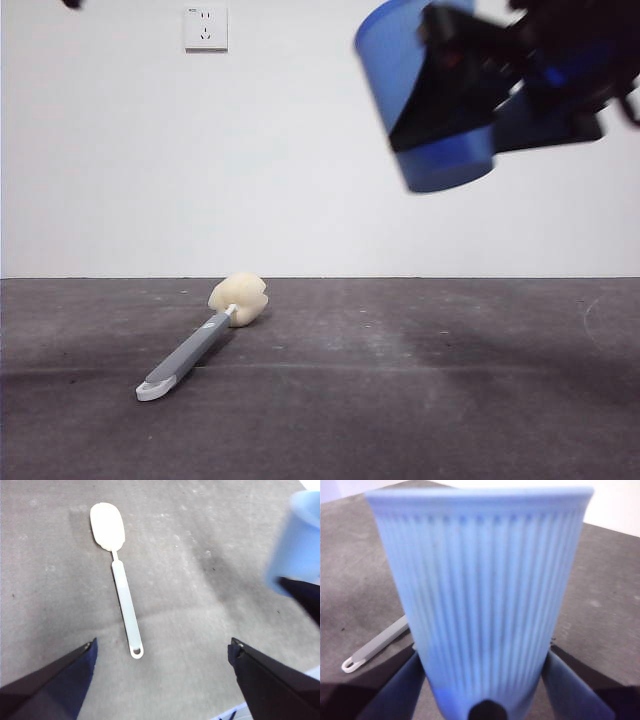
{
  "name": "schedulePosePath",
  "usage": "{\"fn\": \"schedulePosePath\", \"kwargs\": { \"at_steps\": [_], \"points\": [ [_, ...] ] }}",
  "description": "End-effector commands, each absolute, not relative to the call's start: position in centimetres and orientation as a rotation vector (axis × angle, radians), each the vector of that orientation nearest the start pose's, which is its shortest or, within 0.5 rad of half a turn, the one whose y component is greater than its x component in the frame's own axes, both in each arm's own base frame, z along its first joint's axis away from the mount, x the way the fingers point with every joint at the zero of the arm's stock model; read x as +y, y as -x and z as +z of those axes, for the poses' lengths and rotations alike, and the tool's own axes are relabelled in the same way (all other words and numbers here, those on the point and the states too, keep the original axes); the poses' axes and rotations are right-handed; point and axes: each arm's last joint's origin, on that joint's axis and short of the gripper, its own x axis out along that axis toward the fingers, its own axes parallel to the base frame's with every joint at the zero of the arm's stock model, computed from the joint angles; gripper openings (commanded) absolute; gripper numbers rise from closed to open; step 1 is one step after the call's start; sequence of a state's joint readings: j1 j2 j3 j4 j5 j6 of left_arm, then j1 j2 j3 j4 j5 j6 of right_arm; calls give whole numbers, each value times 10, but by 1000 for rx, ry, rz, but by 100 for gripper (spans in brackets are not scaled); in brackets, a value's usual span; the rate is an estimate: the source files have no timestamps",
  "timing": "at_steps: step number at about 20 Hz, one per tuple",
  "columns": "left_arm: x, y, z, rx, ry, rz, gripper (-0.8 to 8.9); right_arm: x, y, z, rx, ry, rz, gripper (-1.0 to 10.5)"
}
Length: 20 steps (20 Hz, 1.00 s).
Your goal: Pick up the cup brush,pick up the cup,insert the brush into the cup,clean the cup,put the cup brush back,put the cup back to the fixed position on the table
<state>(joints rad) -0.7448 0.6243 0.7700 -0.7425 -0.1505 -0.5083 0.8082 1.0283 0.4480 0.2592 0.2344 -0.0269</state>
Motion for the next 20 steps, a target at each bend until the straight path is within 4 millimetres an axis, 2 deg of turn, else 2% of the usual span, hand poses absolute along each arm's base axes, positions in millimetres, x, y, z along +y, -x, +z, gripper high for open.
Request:
{"fn": "schedulePosePath", "kwargs": {
  "at_steps": [1, 7, 11, 20],
  "points": [
    [-76, -87, 295, 696, 198, -423, 440, 156, -165, 200, 278, 216, 599, -17],
    [-78, -84, 294, 716, 202, -444, 440, 162, -198, 164, 274, 268, 609, -17],
    [-80, -82, 294, 718, 198, -461, 440, 154, -215, 154, 256, 244, 571, -17],
    [-81, -82, 294, 714, 209, -464, 440, 136, -246, 113, 274, 121, 533, -17]
  ]
}}
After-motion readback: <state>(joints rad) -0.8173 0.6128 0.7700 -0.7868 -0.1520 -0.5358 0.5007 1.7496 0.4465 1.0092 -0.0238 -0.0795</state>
